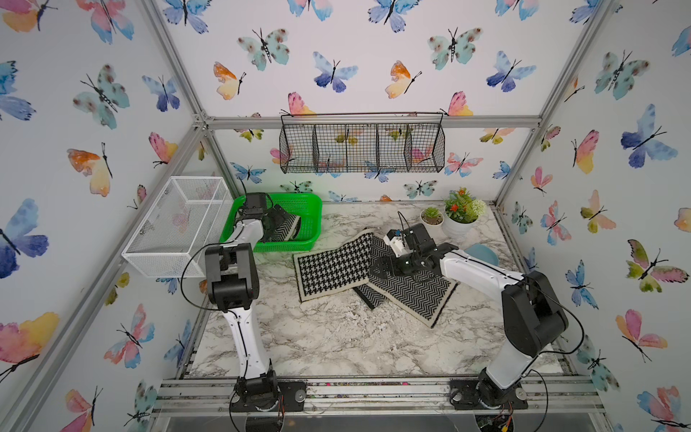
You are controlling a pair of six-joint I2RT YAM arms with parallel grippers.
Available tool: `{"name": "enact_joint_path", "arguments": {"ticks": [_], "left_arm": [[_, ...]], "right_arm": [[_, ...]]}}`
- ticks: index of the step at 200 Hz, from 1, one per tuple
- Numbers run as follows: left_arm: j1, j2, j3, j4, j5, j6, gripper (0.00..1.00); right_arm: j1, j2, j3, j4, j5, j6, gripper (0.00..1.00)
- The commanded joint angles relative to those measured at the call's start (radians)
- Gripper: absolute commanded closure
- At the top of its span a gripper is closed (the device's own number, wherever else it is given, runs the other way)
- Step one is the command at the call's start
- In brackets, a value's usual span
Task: Roll up the scarf and place it into the basket
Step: Place the scarf in the basket.
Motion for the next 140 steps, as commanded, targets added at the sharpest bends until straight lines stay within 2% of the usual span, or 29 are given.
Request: {"name": "enact_joint_path", "arguments": {"ticks": [1, 43, 62, 84, 116, 140], "left_arm": [[-0.043, -0.137, -0.051, -0.03, -0.061, -0.004, 0.0], [-0.099, -0.275, -0.168, -0.084, -0.052, -0.047, 0.02], [-0.157, -0.398, -0.306, -0.026, -0.06, -0.07, 0.02], [-0.231, -0.532, -0.436, 0.005, -0.07, -0.092, 0.02], [-0.363, -0.69, -0.604, -0.036, -0.145, -0.093, 0.02], [-0.377, -0.781, -0.779, -0.015, -0.134, -0.132, 0.01]], "right_arm": [[-0.005, 0.008, 0.005, 0.013, 0.078, 0.004, 0.02], [-0.006, 0.008, -0.02, 0.058, 0.136, 0.036, 0.02], [-0.013, -0.023, -0.065, 0.105, 0.201, 0.047, 0.02], [-0.03, -0.037, -0.082, 0.069, 0.257, 0.048, 0.02], [-0.052, -0.134, -0.19, 0.06, 0.35, 0.102, 0.02], [-0.057, -0.229, -0.28, 0.038, 0.441, 0.168, 0.02]]}}
